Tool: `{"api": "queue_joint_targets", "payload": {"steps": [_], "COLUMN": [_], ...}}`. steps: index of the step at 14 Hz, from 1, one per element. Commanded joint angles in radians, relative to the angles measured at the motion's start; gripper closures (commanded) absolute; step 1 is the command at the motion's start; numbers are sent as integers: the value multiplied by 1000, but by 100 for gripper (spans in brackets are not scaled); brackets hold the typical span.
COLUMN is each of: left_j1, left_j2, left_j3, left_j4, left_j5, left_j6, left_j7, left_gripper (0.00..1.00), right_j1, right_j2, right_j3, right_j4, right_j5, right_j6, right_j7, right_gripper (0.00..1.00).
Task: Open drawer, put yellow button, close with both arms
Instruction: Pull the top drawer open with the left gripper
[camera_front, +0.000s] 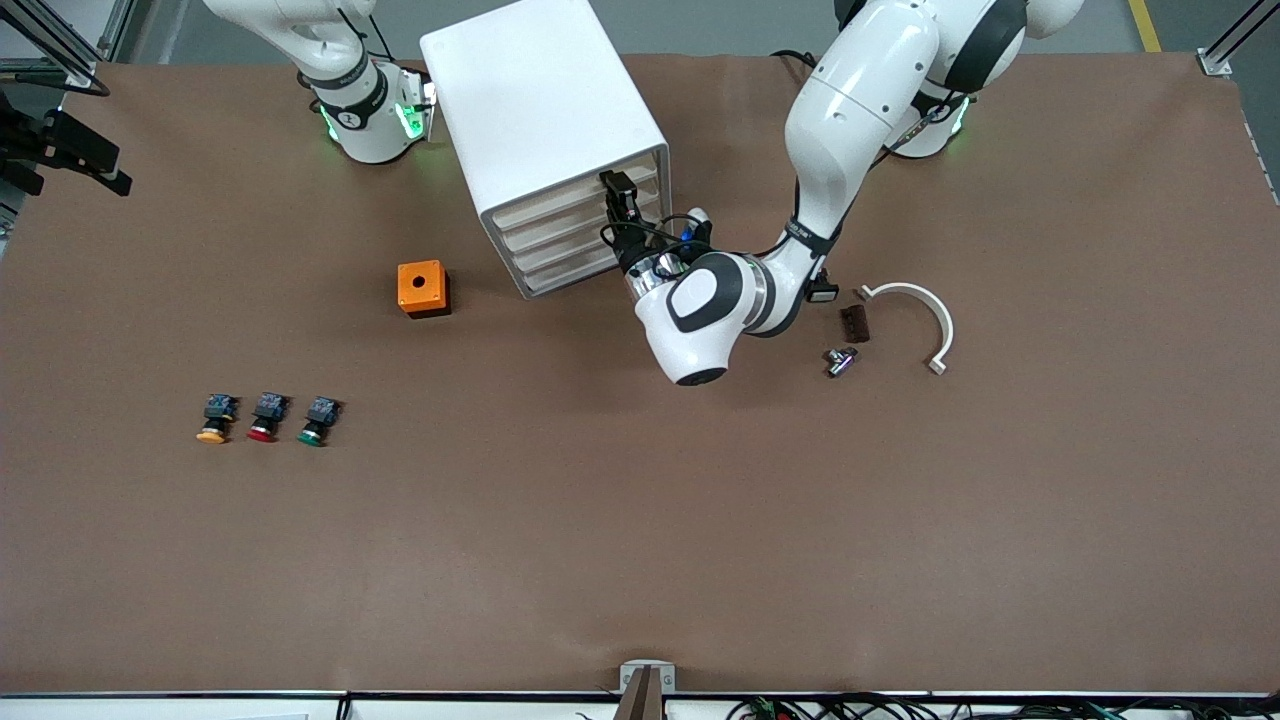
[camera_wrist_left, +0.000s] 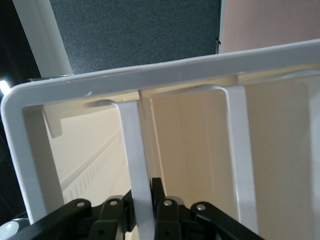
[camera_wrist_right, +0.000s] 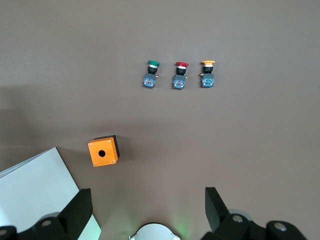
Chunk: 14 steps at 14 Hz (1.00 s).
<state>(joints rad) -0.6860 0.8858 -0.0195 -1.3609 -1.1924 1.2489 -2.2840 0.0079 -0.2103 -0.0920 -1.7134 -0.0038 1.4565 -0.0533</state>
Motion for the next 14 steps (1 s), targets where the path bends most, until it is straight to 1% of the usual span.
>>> {"api": "queue_joint_targets", "payload": {"steps": [1,7,14], "left_j1": [37,117,219], "left_j2": [-7,-16,-24], "left_j3": [12,27,27], "left_j4": [0,8,16], "left_j5": [-13,-13,-7], "left_j6": [6,4,6], "left_j7": [18,18,29], "left_gripper": [94,93,90], "right_j1": [6,3,0], "right_j2": [-26,-26,-26], "right_j3": [-5,-6,-6], "right_j4": [-22,-22,-23], "right_j5": [11,11,11], "right_j6": [8,4,4], "right_j7": [-5,-7,-26], "right_gripper": [0,0,0]}}
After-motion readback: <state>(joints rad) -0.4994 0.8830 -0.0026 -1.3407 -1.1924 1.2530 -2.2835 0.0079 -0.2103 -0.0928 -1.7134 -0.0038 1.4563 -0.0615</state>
